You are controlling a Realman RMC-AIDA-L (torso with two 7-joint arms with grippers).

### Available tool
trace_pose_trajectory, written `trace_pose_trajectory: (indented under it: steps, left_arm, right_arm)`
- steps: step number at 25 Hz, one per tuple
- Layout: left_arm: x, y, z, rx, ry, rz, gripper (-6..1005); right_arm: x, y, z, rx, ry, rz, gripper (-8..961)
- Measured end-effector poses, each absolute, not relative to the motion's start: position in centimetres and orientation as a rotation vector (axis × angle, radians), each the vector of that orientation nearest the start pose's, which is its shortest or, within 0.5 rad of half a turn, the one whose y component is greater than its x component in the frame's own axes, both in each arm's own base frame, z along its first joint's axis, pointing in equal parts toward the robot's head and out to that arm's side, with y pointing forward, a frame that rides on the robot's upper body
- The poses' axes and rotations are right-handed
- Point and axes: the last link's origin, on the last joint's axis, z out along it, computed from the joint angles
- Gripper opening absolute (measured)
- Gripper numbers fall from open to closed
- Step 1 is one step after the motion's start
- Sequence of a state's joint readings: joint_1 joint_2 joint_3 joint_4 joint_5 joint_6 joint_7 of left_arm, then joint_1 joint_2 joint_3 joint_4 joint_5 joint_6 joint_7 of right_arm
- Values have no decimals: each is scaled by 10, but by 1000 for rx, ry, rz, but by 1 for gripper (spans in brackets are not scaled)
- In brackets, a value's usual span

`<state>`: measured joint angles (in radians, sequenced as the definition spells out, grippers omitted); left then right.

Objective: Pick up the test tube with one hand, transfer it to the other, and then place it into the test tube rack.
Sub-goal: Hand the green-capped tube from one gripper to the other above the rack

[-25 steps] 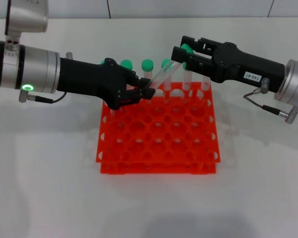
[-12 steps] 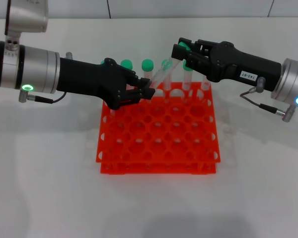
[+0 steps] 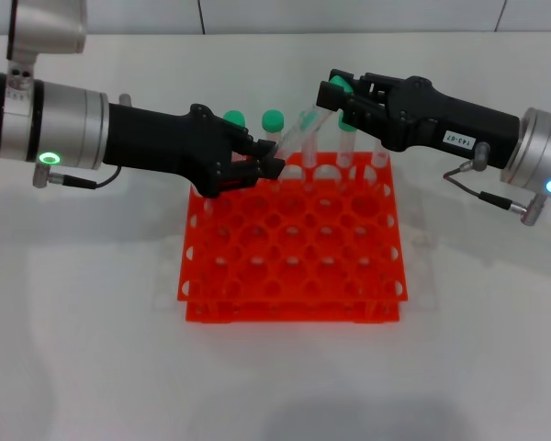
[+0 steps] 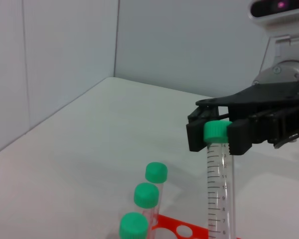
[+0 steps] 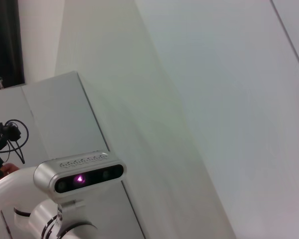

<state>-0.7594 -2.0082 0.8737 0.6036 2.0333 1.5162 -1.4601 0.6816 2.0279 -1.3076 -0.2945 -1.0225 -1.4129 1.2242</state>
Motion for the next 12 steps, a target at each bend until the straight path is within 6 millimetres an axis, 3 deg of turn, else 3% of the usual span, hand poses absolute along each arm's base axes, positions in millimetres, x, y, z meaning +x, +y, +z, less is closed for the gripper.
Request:
trace_pose_trajectory:
  steps: [8, 12]
  left_arm:
    - [-193, 378, -7, -2956, -435, -499, 323]
    - [-190, 377, -3, -2967, -468, -503, 513]
  right_arm:
    - [188, 364, -34, -2541, 655, 1262, 267]
    - [188, 364, -33, -2541, 654, 1265, 267]
